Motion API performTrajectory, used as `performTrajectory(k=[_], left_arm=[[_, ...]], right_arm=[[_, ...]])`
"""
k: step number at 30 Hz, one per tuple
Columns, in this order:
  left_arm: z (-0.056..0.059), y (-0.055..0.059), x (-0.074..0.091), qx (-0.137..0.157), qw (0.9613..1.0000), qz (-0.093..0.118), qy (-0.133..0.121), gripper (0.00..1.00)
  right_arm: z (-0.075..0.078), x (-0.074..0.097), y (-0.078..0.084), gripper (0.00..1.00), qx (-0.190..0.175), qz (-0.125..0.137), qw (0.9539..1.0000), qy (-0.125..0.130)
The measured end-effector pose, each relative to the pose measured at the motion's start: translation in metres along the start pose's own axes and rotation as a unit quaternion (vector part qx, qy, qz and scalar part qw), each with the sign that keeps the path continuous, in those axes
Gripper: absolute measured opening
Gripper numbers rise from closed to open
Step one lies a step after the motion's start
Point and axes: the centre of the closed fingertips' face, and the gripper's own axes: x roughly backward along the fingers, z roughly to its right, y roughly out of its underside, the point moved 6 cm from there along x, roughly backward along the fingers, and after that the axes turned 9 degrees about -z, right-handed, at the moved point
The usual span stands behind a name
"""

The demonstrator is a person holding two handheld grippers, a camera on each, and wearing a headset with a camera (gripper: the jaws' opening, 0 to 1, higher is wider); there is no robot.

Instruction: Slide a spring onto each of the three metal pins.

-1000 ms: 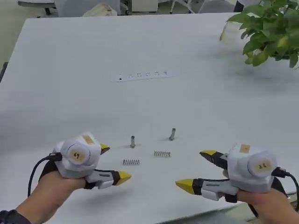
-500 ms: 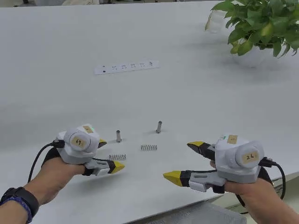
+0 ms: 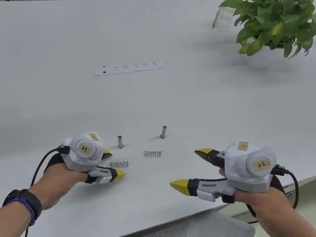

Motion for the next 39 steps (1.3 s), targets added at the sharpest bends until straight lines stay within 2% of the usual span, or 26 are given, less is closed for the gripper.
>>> performTrajectory(k=[7,10,16,19,25,27,33,39], left_arm=[[0.0,0.003,-0.006,-0.017,0.9998,-0.013,0.0,0.3],[0.002,0.003,-0.005,-0.021,0.9997,-0.013,0.001,0.3],[0.003,0.005,-0.007,-0.033,0.9993,-0.018,-0.002,0.22],[0.002,0.004,-0.007,-0.028,0.9994,-0.019,-0.005,0.19],[-0.002,0.003,-0.009,-0.04,0.9987,-0.022,-0.025,0.03],[-0.002,0.004,-0.008,-0.024,0.9991,-0.025,-0.026,0.03],[0.0,0.007,-0.005,-0.021,0.9989,-0.032,-0.026,0.03],[0.006,0.012,0.005,-0.013,0.9992,-0.027,-0.027,0.02]], right_arm=[[-0.001,0.0,-0.001,0.68,-0.001,0.0,1.0,0.0],[0.0,0.001,0.0,0.67,-0.002,0.001,1.0,0.001],[0.0,0.002,0.001,0.67,-0.003,0.0,1.0,0.002],[0.0,0.003,0.001,0.67,-0.004,-0.001,1.0,0.003],[-0.002,0.004,0.001,0.66,-0.002,-0.002,1.0,0.001],[-0.002,0.004,0.001,0.66,-0.002,-0.001,1.0,0.001],[-0.001,0.004,0.001,0.67,-0.001,0.0,1.0,0.001],[-0.001,0.006,0.0,0.65,-0.003,0.008,1.0,0.0]])
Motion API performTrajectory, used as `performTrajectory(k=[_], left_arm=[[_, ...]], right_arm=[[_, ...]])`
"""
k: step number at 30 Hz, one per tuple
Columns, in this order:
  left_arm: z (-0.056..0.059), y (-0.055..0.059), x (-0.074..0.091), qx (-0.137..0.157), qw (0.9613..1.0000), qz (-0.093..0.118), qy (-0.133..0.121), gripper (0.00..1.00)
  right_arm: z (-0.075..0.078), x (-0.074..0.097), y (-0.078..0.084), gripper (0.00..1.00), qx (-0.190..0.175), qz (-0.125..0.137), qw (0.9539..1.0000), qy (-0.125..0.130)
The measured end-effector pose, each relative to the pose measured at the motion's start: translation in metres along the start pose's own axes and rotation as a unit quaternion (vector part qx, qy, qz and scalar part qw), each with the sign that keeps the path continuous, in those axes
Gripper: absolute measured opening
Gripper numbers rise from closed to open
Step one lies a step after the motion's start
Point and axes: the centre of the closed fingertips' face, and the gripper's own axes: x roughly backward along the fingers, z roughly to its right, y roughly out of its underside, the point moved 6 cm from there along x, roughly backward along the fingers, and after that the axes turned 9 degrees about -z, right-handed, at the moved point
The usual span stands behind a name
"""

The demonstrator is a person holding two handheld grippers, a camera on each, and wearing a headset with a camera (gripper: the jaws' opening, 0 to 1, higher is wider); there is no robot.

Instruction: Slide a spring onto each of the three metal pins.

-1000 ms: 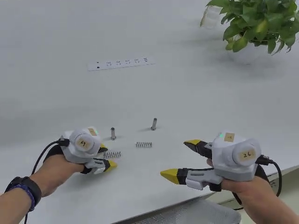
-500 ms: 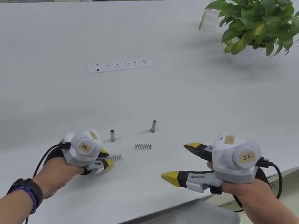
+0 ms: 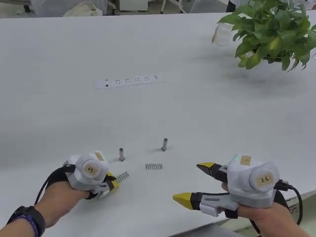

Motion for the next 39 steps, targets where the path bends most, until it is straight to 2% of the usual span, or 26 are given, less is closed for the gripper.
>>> performTrajectory(k=[17,25,32,39], left_arm=[[0.018,0.014,0.038,0.017,0.9994,0.024,-0.021,0.02],[0.028,0.014,0.055,0.028,0.9982,0.044,-0.031,0.02],[0.039,0.012,0.069,0.025,0.9973,0.058,-0.038,0.02],[0.043,0.015,0.077,0.03,0.9963,0.067,-0.045,0.02]], right_arm=[[-0.001,-0.003,-0.003,0.65,0.012,0.002,0.9998,-0.016],[-0.005,-0.004,-0.003,0.65,0.016,0.001,0.9995,-0.027],[-0.009,-0.005,-0.005,0.65,0.022,0.0,0.9992,-0.035],[-0.014,-0.009,-0.008,0.65,0.031,-0.001,0.9985,-0.045]])
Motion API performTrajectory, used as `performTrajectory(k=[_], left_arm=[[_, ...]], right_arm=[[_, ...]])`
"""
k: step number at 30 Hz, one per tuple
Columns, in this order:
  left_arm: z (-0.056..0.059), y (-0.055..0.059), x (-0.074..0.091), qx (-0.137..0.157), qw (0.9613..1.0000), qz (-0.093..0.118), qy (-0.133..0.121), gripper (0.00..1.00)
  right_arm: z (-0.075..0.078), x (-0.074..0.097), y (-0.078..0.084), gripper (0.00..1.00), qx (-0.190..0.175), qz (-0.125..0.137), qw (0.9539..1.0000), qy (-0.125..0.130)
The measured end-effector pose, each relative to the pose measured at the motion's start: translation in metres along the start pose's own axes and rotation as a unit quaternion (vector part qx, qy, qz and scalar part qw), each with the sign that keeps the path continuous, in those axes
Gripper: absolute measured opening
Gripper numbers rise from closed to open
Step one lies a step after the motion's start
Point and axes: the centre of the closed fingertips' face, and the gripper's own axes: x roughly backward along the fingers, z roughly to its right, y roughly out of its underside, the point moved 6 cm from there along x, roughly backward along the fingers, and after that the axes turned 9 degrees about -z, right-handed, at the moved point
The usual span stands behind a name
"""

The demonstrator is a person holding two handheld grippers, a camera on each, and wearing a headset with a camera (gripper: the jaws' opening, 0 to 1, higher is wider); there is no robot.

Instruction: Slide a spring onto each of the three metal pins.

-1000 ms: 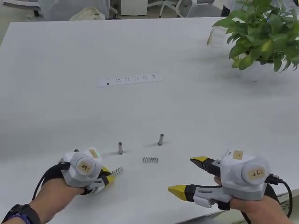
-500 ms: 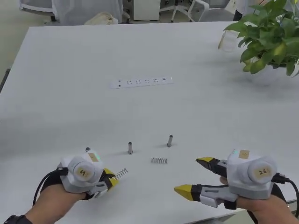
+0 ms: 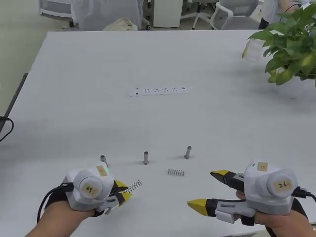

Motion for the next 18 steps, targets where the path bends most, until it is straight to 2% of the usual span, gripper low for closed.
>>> performTrajectory(k=[9,18], left_arm=[[0.006,-0.003,0.015,0.001,0.9998,0.016,-0.009,0.02],[0.02,-0.011,0.031,-0.007,0.9991,0.038,-0.015,0.02]], right_arm=[[-0.009,-0.004,-0.004,0.64,0.011,-0.003,0.9999,-0.012],[-0.015,-0.007,-0.011,0.63,0.025,-0.003,0.9993,-0.027]])
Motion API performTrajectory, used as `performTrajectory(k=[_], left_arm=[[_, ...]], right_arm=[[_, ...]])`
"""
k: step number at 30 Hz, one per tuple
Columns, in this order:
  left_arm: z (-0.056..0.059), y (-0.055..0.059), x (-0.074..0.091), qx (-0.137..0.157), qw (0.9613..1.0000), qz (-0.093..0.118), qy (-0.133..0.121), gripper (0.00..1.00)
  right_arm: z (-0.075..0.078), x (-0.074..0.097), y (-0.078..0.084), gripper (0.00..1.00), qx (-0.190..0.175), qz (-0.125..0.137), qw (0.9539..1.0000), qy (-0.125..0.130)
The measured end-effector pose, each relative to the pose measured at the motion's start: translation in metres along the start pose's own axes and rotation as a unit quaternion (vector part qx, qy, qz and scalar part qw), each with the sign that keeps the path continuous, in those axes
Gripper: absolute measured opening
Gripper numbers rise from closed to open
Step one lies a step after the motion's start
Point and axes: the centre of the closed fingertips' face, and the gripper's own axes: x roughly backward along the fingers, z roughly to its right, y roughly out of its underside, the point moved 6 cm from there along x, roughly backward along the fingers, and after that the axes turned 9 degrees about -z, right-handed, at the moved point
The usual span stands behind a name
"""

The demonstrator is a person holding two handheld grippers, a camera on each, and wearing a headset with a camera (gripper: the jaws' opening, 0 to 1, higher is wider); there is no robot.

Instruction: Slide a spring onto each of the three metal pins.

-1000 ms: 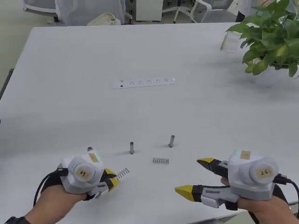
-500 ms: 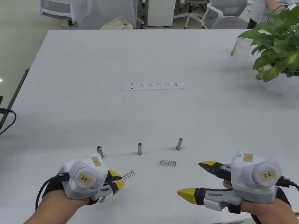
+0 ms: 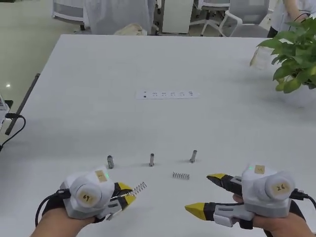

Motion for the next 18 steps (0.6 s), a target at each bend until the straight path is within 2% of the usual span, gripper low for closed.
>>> performTrajectory(k=[7,18], left_arm=[[0.011,-0.013,0.008,-0.017,0.9998,0.013,0.004,0.02],[0.021,-0.032,0.014,-0.042,0.9987,0.027,0.009,0.02]], right_arm=[[-0.006,-0.003,-0.006,0.63,0.008,0.004,0.9999,-0.012],[-0.013,-0.006,-0.011,0.6,0.025,0.002,0.9991,-0.033]])
